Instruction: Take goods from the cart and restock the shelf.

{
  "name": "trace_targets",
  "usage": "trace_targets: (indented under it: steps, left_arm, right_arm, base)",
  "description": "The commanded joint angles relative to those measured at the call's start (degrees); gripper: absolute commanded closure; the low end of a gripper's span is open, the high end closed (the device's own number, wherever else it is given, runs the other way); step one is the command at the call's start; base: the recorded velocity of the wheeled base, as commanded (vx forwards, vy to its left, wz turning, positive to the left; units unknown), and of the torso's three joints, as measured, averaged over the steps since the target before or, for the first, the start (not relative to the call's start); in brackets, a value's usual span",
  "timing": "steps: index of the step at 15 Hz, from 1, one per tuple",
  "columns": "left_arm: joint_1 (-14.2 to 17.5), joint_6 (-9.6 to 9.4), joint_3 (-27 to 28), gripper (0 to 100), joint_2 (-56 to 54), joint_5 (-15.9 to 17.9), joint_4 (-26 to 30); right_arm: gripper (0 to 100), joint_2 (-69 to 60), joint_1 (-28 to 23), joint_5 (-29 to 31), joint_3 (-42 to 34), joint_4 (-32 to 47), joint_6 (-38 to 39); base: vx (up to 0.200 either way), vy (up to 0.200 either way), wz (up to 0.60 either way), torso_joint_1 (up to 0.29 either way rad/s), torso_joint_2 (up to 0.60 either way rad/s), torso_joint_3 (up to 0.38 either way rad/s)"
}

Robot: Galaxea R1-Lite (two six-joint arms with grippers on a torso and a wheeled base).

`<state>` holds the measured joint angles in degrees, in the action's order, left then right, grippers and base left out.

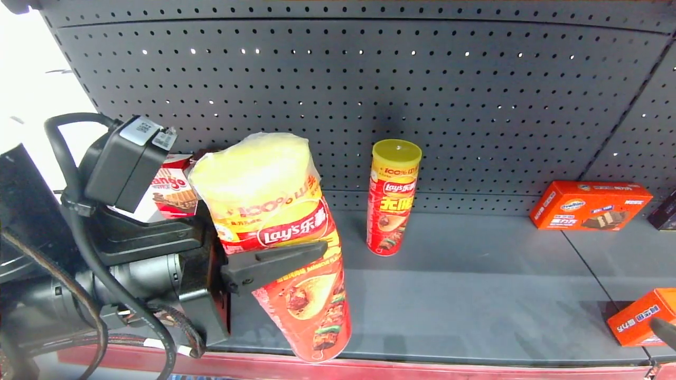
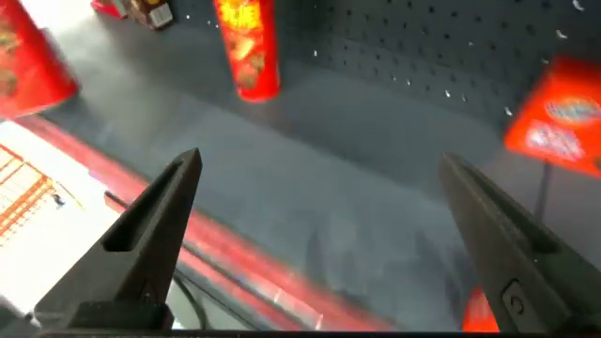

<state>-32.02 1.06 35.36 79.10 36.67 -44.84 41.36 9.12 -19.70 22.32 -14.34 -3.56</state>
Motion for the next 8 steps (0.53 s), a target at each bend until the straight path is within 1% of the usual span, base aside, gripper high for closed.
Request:
trace_targets:
  steps: [1, 3, 5, 6, 8]
  left_arm:
    - [0.0, 0.08, 1.1, 100, 1.3, 0.0, 0.0]
    - [0.0, 0.26, 2.4, 100, 2.3, 0.0, -0.1]
    - [0.0, 0.26, 3.7, 100, 3.7, 0.1, -0.4]
    - [0.0, 0.26, 5.1, 100, 4.8, 0.2, -0.8]
    - [0.0, 0.26, 6.6, 100, 5.5, 0.3, -0.8]
  right_arm:
    - [0, 18.8, 0.6, -0.6, 1.8, -11.5, -0.3]
    - [0, 26.0, 0.8, -1.0, 6.1, -15.5, -0.8]
    - [0, 31.5, 1.3, -4.3, 10.5, -16.9, -0.9]
    - [0, 36.2, 1.5, -9.2, 14.2, -18.8, -1.2]
    - [0, 43.8, 3.2, -14.2, 20.1, -21.6, -3.5]
  base:
    - [0.000, 0.000, 0.00, 0.000, 0.00, 0.000]
    - [0.000, 0.000, 0.00, 0.000, 0.00, 0.000]
    - [0.000, 0.000, 0.00, 0.000, 0.00, 0.000]
    - [0.000, 0.000, 0.00, 0.000, 0.00, 0.000]
    - [0.000, 0.000, 0.00, 0.000, 0.00, 0.000]
